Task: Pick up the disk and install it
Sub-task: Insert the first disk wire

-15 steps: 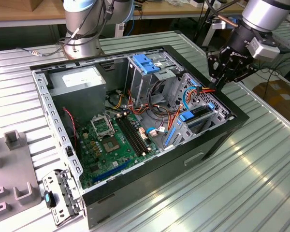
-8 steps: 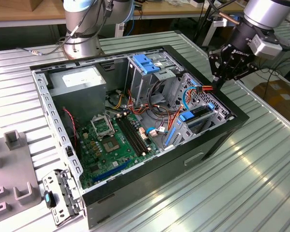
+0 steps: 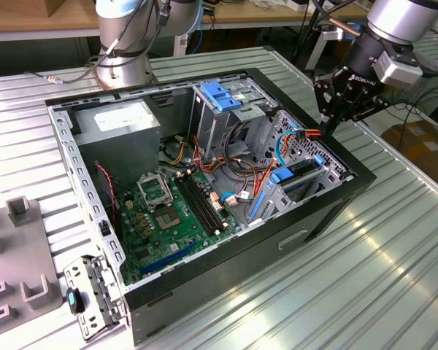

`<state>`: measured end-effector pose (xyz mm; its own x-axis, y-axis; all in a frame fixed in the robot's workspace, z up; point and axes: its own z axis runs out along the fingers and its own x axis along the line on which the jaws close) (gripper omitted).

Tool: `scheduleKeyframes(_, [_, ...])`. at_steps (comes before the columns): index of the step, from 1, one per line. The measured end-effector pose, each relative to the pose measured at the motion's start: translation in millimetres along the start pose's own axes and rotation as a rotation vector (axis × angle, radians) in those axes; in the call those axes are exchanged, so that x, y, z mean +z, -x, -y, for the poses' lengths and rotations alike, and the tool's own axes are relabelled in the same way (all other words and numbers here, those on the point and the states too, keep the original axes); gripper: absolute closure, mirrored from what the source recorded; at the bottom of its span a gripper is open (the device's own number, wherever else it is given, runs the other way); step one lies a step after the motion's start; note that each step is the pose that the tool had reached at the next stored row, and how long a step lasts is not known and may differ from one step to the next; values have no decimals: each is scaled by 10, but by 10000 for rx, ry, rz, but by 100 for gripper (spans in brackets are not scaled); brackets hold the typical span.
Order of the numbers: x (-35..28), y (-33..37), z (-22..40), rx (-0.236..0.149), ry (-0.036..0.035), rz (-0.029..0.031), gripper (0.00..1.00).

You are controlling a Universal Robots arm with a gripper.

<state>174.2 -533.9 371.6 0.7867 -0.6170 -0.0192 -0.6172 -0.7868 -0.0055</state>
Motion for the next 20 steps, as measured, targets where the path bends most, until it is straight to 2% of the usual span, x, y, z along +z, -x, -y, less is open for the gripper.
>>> scheduleKeyframes(2, [1,42,-34,0,0,0,83])
scheduleKeyframes(4, [3,57,-46,6,-2,2,83])
scheduleKeyframes(10, [6,59,-48,549,-9,-3,83])
scheduleKeyframes(20, [7,63,-52,549,-11,-2,83])
